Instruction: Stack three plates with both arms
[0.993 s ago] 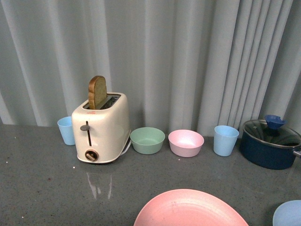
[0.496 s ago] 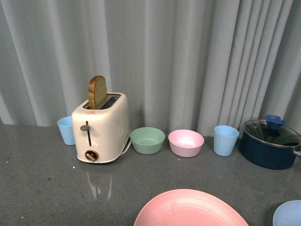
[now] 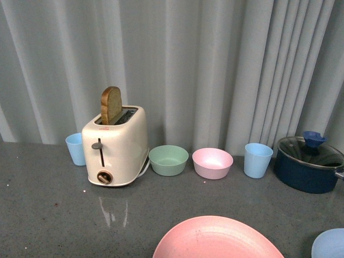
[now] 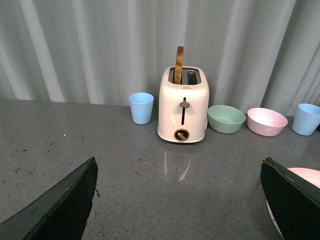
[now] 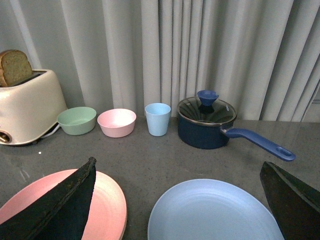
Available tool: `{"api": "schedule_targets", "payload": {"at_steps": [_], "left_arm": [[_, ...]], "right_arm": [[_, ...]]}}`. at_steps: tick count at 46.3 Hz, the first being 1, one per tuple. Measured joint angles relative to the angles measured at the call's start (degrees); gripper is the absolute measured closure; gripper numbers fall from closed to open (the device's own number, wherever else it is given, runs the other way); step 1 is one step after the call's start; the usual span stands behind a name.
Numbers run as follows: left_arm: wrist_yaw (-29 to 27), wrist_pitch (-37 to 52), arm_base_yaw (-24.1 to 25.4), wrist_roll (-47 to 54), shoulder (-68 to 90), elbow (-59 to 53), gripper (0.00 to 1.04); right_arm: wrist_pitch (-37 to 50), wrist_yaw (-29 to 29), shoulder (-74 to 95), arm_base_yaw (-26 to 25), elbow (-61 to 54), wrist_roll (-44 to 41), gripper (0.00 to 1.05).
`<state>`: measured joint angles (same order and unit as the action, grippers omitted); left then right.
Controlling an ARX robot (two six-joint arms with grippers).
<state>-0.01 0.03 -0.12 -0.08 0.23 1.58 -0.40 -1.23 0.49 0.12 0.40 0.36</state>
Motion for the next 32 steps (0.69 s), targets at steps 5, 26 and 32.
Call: {"api": "schedule_targets", "payload": {"at_steps": [5, 26, 32], "left_arm": [[-0.09, 0.0, 0.0, 0.0, 0.0, 0.0, 0.07], [0.02, 0.0, 0.0, 0.0, -0.02, 0.0, 0.07], [0.0, 0.0, 0.0, 0.0, -0.02, 0.0, 0.07]], "right_arm": [[-3.76, -23.02, 9.84, 4.66, 4.09, 7.08, 0.07], [13.51, 3.61, 78.73, -38.36, 34.67, -1.42, 0.07], [9.53, 5.88, 90.84, -42.25, 41.07, -10.8, 0.07]]}}
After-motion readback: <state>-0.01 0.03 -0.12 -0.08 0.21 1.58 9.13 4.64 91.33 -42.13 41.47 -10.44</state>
